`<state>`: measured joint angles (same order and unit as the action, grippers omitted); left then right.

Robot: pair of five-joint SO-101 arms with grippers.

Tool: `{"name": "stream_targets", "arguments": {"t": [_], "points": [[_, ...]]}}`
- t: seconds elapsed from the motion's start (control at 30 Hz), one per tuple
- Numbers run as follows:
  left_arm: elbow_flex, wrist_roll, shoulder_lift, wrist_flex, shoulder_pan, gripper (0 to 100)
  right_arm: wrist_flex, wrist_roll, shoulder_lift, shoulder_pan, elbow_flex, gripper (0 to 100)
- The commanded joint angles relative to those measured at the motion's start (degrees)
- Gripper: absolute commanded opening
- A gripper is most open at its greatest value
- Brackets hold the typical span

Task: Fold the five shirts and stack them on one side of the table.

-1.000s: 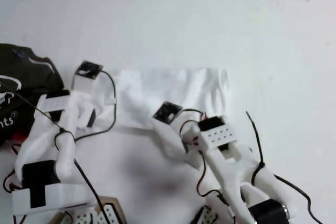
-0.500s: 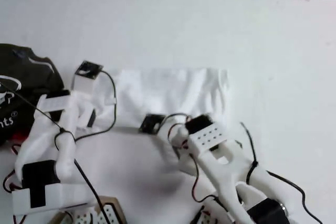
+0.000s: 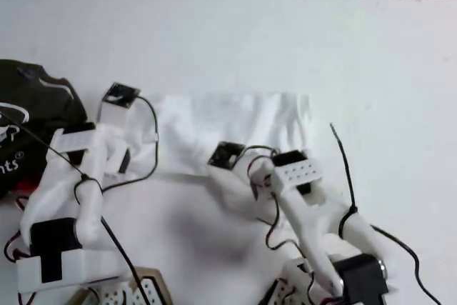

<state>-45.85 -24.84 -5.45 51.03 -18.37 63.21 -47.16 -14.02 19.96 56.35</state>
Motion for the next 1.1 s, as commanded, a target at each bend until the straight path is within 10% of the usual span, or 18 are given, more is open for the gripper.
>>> {"name": "stream_targets", "arguments": {"t": [0.0, 0.27, 0.8, 1.07], "points": [[-0.2, -0.1, 0.0, -1.4, -1.2, 3, -0.7, -0.6, 5.8, -2.8, -3.1, 22.0], [-0.2, 0.0, 0.0, -1.5, -1.2, 3, -0.7, -4.7, 9.7, -3.0, -6.0, 0.3], [-0.2, 0.0, 0.0, -1.5, -1.2, 3, 6.8, -4.8, 2.3, -5.9, -13.4, 2.0], [-0.2, 0.0, 0.0, -1.5, -1.2, 3, 10.7, -5.0, 1.8, -4.2, -13.7, 20.9]]}}
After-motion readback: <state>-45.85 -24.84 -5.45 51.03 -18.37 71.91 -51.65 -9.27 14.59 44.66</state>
